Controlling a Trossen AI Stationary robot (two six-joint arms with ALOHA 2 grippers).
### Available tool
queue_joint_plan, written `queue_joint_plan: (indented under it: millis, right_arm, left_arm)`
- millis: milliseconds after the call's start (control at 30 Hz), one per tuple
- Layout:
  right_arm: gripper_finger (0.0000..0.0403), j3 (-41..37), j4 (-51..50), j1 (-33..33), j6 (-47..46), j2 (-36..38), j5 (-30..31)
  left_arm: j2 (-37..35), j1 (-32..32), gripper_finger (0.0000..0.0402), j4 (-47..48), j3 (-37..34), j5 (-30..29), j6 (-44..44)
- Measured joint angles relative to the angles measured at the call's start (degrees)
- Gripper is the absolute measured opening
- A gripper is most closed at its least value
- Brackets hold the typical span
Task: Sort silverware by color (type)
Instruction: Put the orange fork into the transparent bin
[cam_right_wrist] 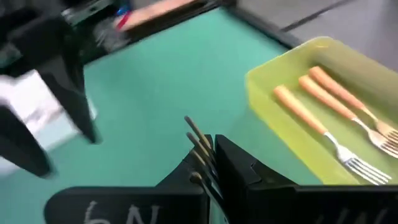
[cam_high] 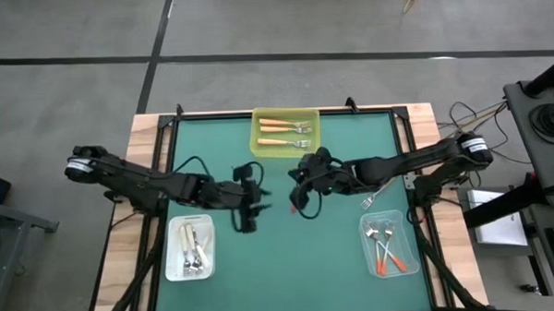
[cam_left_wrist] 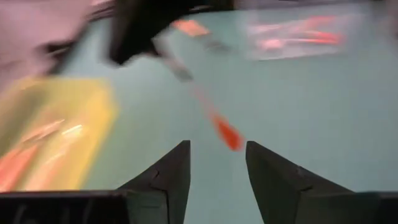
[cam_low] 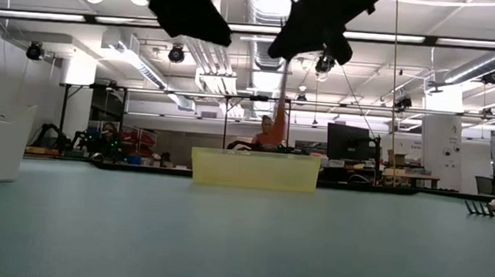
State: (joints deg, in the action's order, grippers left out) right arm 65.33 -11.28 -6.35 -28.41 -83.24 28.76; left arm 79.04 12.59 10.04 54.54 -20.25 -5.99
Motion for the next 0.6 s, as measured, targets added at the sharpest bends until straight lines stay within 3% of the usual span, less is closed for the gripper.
queue_joint_plan:
  millis: [133, 233, 400, 600]
  right_arm:
    - [0.0008, -0.92, -0.13, -0.90, 7.02, 1.80, -7.90]
    - [0.0008, -1.04, 0.39, -3.20, 12.52, 1.96, -9.74]
    - [0.0008, -1.35, 3.81, -6.70, 17.98, 1.81, -9.22]
    - [0.0008, -1.28, 7.36, -10.19, 21.98, 1.81, -6.23]
  left_arm:
    - [-2.38, 0.01, 0.0126, -13.43, -6.94, 13.50, 3.56]
    - [-2.40, 0.01, 0.0122, -27.73, -12.82, 18.43, 3.04]
    - [0.23, -0.10, 0.0119, -46.15, -19.29, 19.41, 2.51]
    - [4.37, -0.27, 0.0119, -52.49, -20.62, 19.41, 1.20]
